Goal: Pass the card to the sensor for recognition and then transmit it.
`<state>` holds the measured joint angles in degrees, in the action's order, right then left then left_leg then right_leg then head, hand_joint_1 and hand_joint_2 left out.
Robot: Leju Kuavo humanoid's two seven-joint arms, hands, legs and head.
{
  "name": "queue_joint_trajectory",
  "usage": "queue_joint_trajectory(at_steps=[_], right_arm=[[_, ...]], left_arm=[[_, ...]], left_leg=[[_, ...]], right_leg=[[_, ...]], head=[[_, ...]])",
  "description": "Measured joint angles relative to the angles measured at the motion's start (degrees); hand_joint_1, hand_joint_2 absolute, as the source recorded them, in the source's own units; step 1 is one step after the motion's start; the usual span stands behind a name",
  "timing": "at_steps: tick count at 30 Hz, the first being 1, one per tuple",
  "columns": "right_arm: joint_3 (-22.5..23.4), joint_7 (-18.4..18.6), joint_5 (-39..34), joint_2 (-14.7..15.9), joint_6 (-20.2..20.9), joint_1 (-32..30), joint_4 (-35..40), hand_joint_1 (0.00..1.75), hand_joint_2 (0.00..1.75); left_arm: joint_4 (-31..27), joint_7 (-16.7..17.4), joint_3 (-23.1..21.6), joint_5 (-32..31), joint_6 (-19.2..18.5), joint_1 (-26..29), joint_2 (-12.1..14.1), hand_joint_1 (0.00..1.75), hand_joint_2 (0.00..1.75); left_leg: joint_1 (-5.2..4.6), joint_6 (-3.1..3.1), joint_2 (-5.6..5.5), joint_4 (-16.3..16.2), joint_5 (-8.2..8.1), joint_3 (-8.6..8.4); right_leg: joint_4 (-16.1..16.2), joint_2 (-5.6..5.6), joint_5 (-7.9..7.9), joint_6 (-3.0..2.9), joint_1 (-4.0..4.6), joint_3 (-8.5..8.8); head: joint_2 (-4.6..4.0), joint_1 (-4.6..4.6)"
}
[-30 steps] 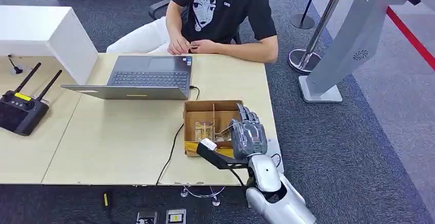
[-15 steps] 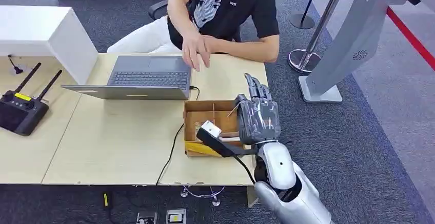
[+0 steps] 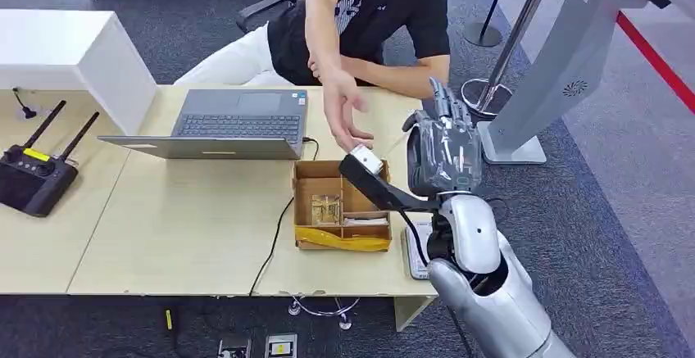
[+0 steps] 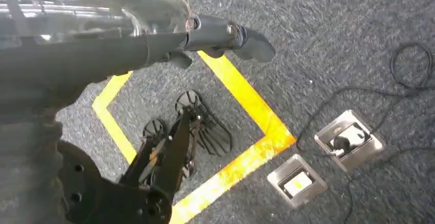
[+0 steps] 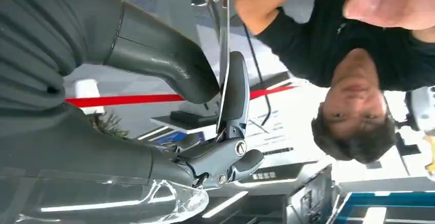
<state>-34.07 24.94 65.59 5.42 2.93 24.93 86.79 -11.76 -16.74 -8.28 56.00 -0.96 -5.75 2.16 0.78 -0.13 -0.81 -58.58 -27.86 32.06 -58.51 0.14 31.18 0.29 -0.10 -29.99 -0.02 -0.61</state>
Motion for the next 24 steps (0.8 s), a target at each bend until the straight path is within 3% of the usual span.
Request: queue_joint_trajectory(at_steps=[14, 15, 16, 17, 24], right_arm=[[1.5, 1.3, 0.0, 1.0, 0.0, 1.3, -0.7, 1.75, 1.75], [1.5, 1.3, 0.0, 1.0, 0.0, 1.3, -0.8, 0.45, 1.75], [1.5, 1.3, 0.0, 1.0, 0.0, 1.3, -0.9, 0.45, 1.75], [1.5, 1.3, -0.1, 1.0, 0.0, 1.3, -0.9, 0.0, 1.75], [1.5, 0.7, -1.2, 1.0, -0.4, 1.3, -1.1, 0.0, 1.75]], left_arm=[[0.0, 0.1, -0.1, 0.0, 0.3, -0.2, 0.2, 0.0, 1.75], [0.0, 0.1, -0.1, 0.0, 0.3, -0.2, 0.2, 0.0, 1.75], [0.0, 0.1, -0.1, 0.0, 0.3, -0.2, 0.2, 0.0, 1.75], [0.0, 0.1, -0.1, 0.0, 0.3, -0.2, 0.2, 0.0, 1.75], [0.0, 0.0, 0.0, 0.1, 0.0, 0.1, 0.2, 0.0, 1.75]], left_leg=[[0.01, 0.0, -0.04, 0.0, 0.0, 0.03], [0.01, 0.0, -0.04, 0.0, 0.0, 0.04], [0.0, 0.0, -0.03, 0.0, 0.0, 0.04], [0.0, 0.0, -0.04, 0.0, 0.0, 0.05], [0.0, 0.0, -0.03, 0.0, 0.0, 0.06]], right_leg=[[0.0, -0.02, 0.0, 0.0, 0.01, 0.0], [0.0, -0.01, 0.0, 0.0, 0.01, 0.0], [0.0, -0.01, 0.0, 0.0, 0.0, 0.0], [0.0, -0.01, 0.0, 0.0, 0.0, 0.01], [0.0, -0.02, 0.0, 0.0, 0.0, 0.0]], head=[[0.0, 0.0], [0.0, 0.0], [0.0, 0.0], [0.0, 0.02], [0.0, 0.0]])
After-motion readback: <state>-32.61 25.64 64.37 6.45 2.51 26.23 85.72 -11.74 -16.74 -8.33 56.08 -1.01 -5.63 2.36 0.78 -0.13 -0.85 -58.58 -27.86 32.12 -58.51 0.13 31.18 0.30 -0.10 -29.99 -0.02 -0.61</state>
